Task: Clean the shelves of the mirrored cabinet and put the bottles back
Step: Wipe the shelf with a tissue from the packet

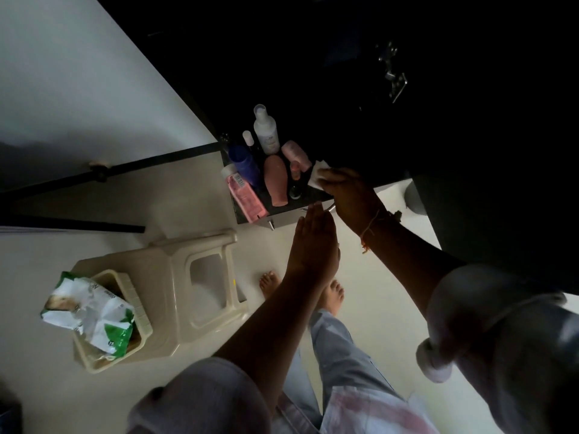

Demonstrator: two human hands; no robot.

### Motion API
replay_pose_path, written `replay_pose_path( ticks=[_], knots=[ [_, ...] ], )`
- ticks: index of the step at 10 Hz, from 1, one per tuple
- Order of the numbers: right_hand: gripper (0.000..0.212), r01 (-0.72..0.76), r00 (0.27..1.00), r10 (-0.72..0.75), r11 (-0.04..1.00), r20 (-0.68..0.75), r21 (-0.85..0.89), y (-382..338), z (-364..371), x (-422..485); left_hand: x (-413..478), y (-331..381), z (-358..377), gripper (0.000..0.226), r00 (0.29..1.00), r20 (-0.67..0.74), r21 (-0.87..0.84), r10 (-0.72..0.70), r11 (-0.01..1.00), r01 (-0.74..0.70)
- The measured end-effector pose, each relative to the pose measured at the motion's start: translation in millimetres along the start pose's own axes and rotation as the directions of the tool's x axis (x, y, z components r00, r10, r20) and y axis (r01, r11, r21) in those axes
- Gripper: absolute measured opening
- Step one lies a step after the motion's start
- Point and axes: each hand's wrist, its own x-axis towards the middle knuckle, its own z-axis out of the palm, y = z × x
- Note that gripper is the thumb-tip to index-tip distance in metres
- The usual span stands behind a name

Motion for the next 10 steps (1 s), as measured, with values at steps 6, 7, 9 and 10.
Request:
replay_pose_path(
  ticks=[6,7,9,10],
  knots=[
    [0.021,-0.334,0.869,0.183,0.902,-0.460,-0.272,51.1,-26.5,-33.0,4.1,2.2,7.7,0.067,0.998,0.034,0.106,0.045,0.993,-0.049],
    [0.017,-0.346,0.876,0.303,0.937,-0.375,-0.051,36.2,-30.1,-34.2,6.0,-0.3,7.1,0.067,0.999,0.031,0.096,0.025,0.995,-0.028],
    [0.038,0.010,0.954,-0.076,0.975,-0.289,-0.223,10.3,-0.2,-21.9,7.4,-2.1,3.5,0.067,1.000,0.006,0.055,0.025,0.998,-0.026],
    [0.037,0.244,0.953,-0.276,0.942,-0.121,-0.229,5.9,18.2,-29.2,6.6,-3.0,1.2,0.071,1.000,-0.013,0.034,0.025,0.999,-0.024]
  ],
)
